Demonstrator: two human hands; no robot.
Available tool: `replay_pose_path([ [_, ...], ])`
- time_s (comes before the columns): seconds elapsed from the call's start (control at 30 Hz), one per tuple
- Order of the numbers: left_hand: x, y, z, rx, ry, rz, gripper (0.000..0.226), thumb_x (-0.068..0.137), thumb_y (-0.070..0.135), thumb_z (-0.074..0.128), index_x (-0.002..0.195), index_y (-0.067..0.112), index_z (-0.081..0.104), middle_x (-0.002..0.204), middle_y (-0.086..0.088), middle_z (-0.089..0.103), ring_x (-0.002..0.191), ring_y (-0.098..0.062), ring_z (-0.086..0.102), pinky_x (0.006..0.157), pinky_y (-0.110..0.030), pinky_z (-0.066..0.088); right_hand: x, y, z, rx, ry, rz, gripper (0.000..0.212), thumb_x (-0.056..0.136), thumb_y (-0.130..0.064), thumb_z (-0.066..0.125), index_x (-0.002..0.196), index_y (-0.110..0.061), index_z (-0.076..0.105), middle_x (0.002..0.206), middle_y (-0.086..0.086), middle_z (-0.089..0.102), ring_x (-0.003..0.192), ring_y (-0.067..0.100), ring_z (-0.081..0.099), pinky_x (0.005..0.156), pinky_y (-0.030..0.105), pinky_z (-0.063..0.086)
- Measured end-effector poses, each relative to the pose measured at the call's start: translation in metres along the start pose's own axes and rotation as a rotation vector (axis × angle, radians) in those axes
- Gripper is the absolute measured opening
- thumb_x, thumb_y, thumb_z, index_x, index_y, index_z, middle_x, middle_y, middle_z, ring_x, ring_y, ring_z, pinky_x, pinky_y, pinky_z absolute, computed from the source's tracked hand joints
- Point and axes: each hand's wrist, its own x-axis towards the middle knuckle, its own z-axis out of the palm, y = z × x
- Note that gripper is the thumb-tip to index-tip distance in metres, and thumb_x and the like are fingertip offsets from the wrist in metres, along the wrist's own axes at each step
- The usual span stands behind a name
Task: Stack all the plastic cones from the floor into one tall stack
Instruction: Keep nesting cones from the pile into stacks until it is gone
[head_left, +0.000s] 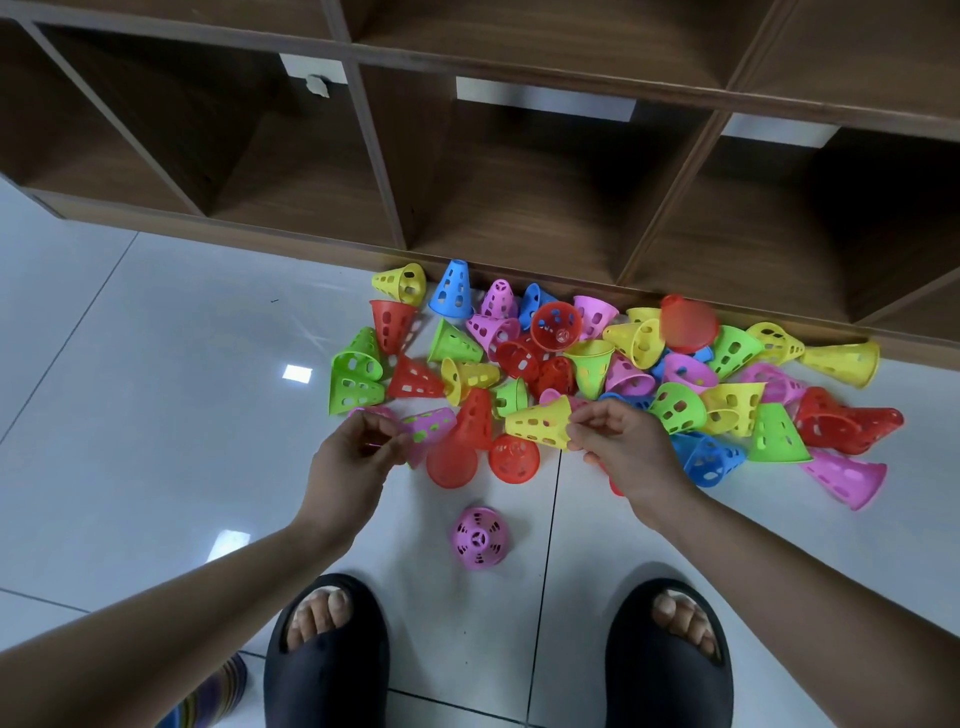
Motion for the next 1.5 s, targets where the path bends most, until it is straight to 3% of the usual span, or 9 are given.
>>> replay_pose_path([
  [0.17,-0.01,0.01,-0.003,-0.11,-0.02,0.011,0.018,0.101,0.019,0.073,0.118,0.018,0.065,0.086,-0.002,0.078,0.077,-0.01,0.069,0.07,-0.032,0.049,-0.009,0.001,-0.006,0.121,0.047,-0.01,0.012,0.093,-0.003,0.076,0.101,-0.01,0.071,0.09,0.007,0.077,0.08,0.021,0.074,0.071,0.034,0.054],
  [0.3,-0.021,0.01,0.002,-0.139,-0.133,-0.023,0.015,0.104,0.016,0.067,0.117,0.016,0.074,0.087,0.011,0.075,0.069,-0.004,0.058,0.067,-0.026,0.045,-0.019,0.01,-0.016,0.295,0.055,0.073,0.011,0.096,-0.004,0.073,0.105,-0.009,0.072,0.086,0.01,0.076,0.078,0.022,0.069,0.073,0.036,0.053],
  [0.57,-0.046,-0.009,0.028,-0.016,-0.357,-0.055,0.019,0.108,0.017,0.062,0.111,0.024,0.079,0.091,0.006,0.077,0.069,-0.005,0.055,0.065,-0.021,0.045,-0.053,0.026,0.0,0.595,-0.222,0.289,0.026,0.1,0.01,0.049,0.112,-0.001,0.07,0.088,0.014,0.068,0.07,0.019,0.062,0.07,0.033,0.05],
  [0.7,-0.048,-0.023,0.037,0.05,-0.429,-0.085,0.023,0.109,0.012,0.057,0.11,0.022,0.077,0.099,0.002,0.079,0.079,-0.008,0.063,0.066,-0.026,0.048,-0.069,0.035,0.013,0.511,-0.359,0.319,0.034,0.097,0.015,0.045,0.103,-0.002,0.075,0.082,0.015,0.064,0.069,0.02,0.059,0.067,0.032,0.05],
  [0.8,-0.046,-0.027,0.041,0.063,-0.407,-0.106,0.026,0.108,0.009,0.055,0.106,0.022,0.077,0.094,0.0,0.079,0.075,-0.01,0.063,0.066,-0.028,0.051,-0.075,0.042,0.019,0.365,-0.426,0.302,0.033,0.094,0.019,0.045,0.116,0.008,0.066,0.086,0.015,0.069,0.073,0.02,0.062,0.067,0.029,0.051],
  [1.07,-0.038,-0.038,0.044,0.098,-0.343,-0.14,0.003,0.101,0.023,0.072,0.1,0.022,0.075,0.095,-0.001,0.078,0.082,-0.021,0.076,0.073,-0.036,0.066,-0.078,0.051,0.028,0.018,-0.343,0.16,0.017,0.1,-0.001,0.062,0.107,-0.013,0.073,0.088,0.014,0.076,0.077,0.021,0.07,0.072,0.033,0.057],
  [1.27,-0.029,-0.044,0.028,0.143,-0.299,-0.163,0.007,0.1,0.02,0.071,0.103,0.025,0.075,0.102,0.004,0.074,0.094,-0.015,0.071,0.074,-0.029,0.064,-0.078,0.053,0.03,-0.018,-0.278,0.2,0.016,0.098,0.001,0.06,0.105,-0.009,0.071,0.091,0.011,0.079,0.079,0.024,0.074,0.073,0.035,0.058],
  [1.4,-0.013,-0.042,0.007,0.146,-0.219,-0.123,0.009,0.099,0.019,0.074,0.1,0.028,0.076,0.098,0.004,0.077,0.091,-0.02,0.071,0.074,-0.033,0.059,-0.077,0.051,0.022,0.035,-0.253,0.241,0.013,0.1,0.0,0.061,0.108,-0.005,0.069,0.096,0.012,0.079,0.08,0.024,0.075,0.069,0.028,0.056],
  [1.5,0.0,-0.039,-0.012,0.17,-0.142,-0.036,0.011,0.097,0.018,0.075,0.103,0.027,0.073,0.093,0.007,0.077,0.085,-0.016,0.07,0.075,-0.035,0.055,-0.071,0.05,0.011,-0.028,-0.205,0.221,0.015,0.099,-0.002,0.062,0.104,-0.013,0.071,0.092,0.007,0.079,0.078,0.022,0.074,0.069,0.03,0.053],
])
